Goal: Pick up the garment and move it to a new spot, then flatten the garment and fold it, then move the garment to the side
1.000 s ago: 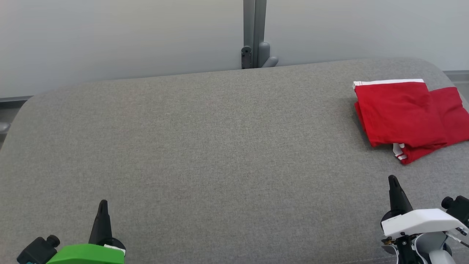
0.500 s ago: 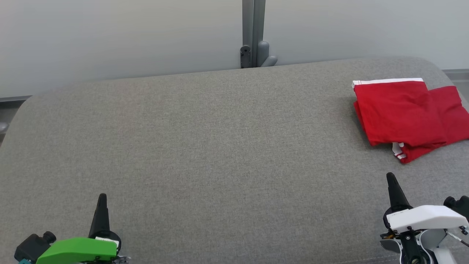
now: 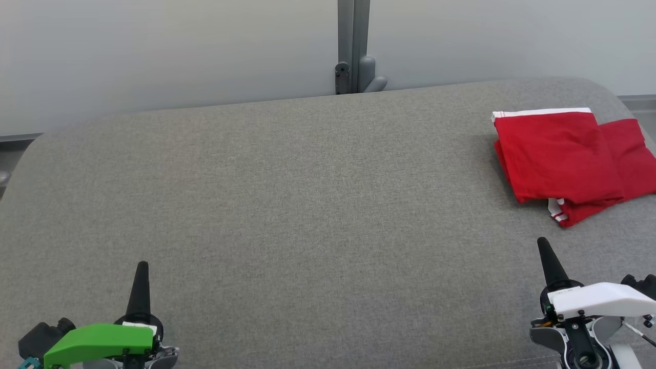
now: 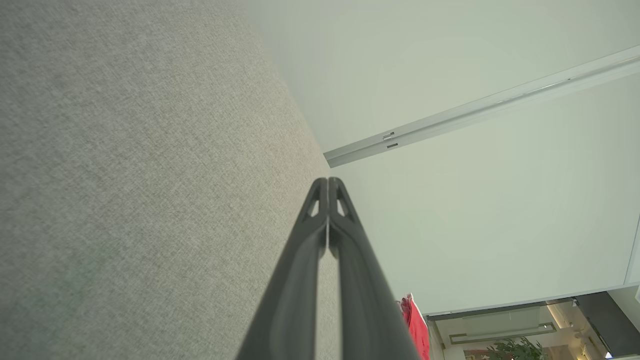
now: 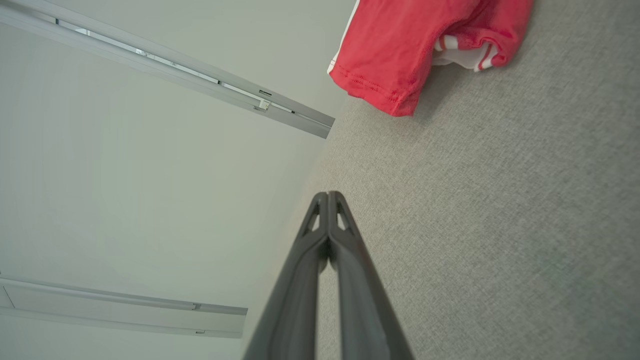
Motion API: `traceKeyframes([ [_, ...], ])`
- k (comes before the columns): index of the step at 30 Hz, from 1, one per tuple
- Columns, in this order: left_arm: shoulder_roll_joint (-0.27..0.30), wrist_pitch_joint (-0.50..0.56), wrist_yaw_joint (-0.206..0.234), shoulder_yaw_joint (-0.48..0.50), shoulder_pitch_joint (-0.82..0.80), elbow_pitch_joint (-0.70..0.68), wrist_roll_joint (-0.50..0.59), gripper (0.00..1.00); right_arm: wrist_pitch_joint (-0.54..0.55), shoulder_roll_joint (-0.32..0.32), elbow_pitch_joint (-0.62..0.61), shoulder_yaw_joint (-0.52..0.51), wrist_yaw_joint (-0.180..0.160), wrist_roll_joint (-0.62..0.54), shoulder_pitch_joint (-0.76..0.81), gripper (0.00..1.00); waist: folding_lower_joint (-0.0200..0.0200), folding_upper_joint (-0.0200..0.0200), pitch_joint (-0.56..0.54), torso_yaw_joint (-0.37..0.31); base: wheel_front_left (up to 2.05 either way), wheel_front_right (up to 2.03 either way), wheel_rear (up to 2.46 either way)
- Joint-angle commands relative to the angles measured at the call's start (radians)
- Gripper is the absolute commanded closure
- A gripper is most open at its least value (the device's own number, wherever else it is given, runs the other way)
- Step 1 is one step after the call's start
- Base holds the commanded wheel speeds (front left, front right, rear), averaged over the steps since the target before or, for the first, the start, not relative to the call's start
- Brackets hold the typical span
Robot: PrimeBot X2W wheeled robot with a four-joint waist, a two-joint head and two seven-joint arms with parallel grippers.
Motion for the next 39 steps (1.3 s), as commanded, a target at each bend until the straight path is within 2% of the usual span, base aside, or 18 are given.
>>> traceKeyframes([
  [1,0.009,0.006,-0.007,0.005,-0.025,-0.004,-0.022,1.0,0.007,-0.007,-0.009,-0.002,0.0,0.028,-0.02,1.0,0.0,0.0071,0.0,0.0,0.0,0.0,0.0],
  [21,0.009,0.053,-0.007,0.015,-0.058,0.002,-0.196,1.0,0.056,-0.009,-0.005,-0.003,0.0,0.243,-0.032,1.0,0.0,0.009,0.004,-0.005,0.0,0.0,0.0],
  [39,0.009,0.084,-0.008,0.023,-0.081,0.007,-0.317,1.0,0.089,-0.01,-0.002,-0.003,0.0,0.39,-0.043,1.0,0.0,0.0106,0.007,-0.008,0.0,0.0,0.0],
])
